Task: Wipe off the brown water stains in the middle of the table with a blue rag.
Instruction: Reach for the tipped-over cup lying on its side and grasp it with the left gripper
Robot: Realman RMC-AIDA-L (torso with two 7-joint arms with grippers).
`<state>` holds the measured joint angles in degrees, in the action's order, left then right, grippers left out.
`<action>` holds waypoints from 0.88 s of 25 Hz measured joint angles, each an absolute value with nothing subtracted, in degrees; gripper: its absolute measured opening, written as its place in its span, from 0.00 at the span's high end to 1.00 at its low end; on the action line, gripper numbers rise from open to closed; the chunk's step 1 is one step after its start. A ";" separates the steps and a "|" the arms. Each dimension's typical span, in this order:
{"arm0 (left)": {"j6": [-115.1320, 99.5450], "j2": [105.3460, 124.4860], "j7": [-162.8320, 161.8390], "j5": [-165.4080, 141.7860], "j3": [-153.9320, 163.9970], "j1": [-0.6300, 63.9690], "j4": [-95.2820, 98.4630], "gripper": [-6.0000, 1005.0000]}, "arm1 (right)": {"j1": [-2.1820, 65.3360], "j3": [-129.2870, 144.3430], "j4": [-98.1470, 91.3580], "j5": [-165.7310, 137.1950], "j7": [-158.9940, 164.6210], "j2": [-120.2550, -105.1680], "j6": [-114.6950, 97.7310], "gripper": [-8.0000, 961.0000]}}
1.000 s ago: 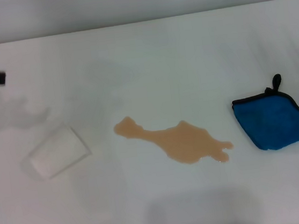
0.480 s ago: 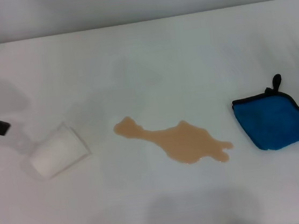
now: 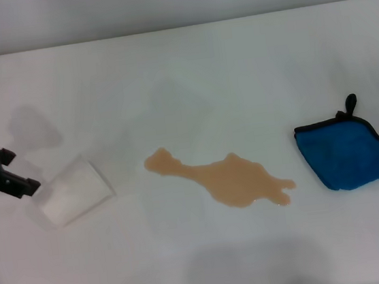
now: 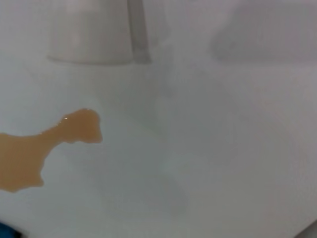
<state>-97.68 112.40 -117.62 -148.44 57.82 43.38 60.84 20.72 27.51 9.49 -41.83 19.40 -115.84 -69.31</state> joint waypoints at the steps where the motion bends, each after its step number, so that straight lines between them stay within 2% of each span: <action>1: -97.68 112.40 -117.62 -148.44 57.82 43.38 60.84 0.18 | 20.82 27.50 9.49 -41.83 19.39 -115.84 -69.12 0.11; 9: -93.19 114.98 -117.47 -148.89 61.46 42.99 58.46 0.18 | 21.49 27.57 9.49 -41.83 19.36 -115.98 -67.83 0.11; 22: -86.93 115.64 -117.42 -149.13 64.13 43.28 53.82 0.19 | 21.17 27.51 10.02 -41.83 19.41 -116.12 -67.28 0.11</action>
<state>-86.93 115.64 -117.42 -149.13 64.13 43.28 53.82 21.17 27.51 10.02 -41.83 19.41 -116.12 -67.28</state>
